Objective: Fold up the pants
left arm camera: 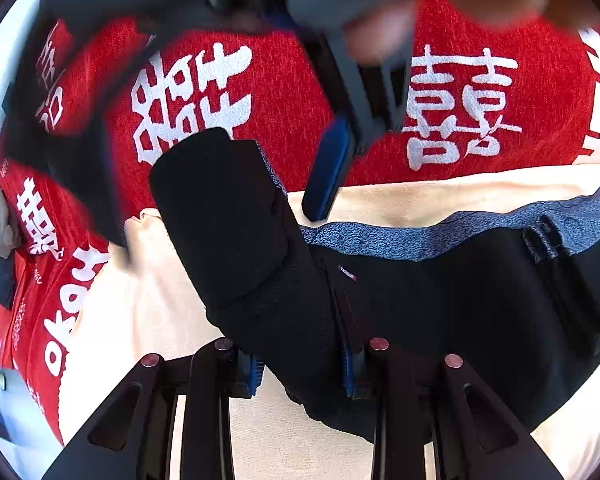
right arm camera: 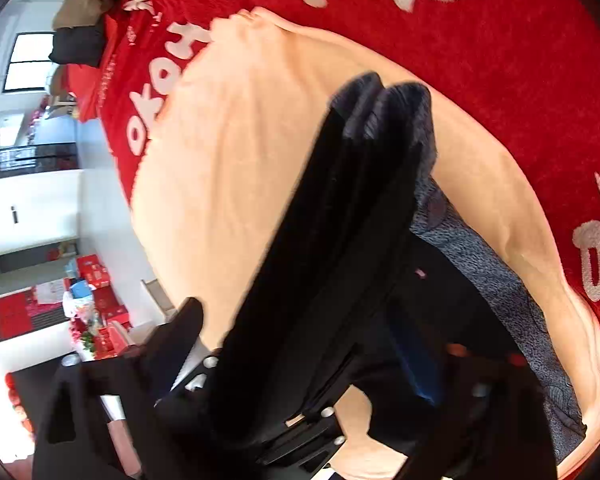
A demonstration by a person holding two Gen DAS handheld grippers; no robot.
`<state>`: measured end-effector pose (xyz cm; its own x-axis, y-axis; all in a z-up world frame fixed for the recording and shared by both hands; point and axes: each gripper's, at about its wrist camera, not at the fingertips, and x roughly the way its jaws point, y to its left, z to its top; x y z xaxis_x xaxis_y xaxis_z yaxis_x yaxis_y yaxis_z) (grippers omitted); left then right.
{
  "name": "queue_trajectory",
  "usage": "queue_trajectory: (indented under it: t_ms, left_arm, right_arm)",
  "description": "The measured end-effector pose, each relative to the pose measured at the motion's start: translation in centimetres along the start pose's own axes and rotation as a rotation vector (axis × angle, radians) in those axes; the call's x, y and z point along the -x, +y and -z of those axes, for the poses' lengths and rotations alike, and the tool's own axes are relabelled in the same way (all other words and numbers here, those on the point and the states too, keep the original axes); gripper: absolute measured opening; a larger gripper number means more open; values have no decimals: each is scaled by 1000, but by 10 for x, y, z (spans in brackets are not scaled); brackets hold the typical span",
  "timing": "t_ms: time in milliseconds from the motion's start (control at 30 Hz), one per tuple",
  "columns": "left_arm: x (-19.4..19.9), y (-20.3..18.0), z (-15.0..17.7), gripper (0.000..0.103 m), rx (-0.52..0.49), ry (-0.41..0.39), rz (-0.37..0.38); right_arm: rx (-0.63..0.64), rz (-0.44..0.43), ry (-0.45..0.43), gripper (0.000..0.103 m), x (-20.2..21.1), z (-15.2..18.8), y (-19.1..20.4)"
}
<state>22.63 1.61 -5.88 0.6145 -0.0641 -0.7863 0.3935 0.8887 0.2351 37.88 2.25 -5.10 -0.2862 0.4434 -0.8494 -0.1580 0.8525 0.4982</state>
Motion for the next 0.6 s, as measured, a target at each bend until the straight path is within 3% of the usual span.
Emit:
queue_trajectory:
  t_ms: [33,67,200,400,600]
  left_arm:
    - [0,-1,-1,31,-2,11,-1]
    - [2,0,-2,31,-1,26,11]
    - [30,-13,-15,31,-42,-21,59]
    - [81,-57,-47,31,-98,-71,190]
    - [120,-139,-66,31,-225,-96,281]
  right_arm:
    - [-9,5,-19,27,1,4,-4]
    - [-22,-11,-43,21,5,9,-9]
    - [-44,-102,-163,21,41,39,-29]
    - [-93,-187,-357,21,109,121,-69]
    - [-185,-242,-522,21,152,220,-133]
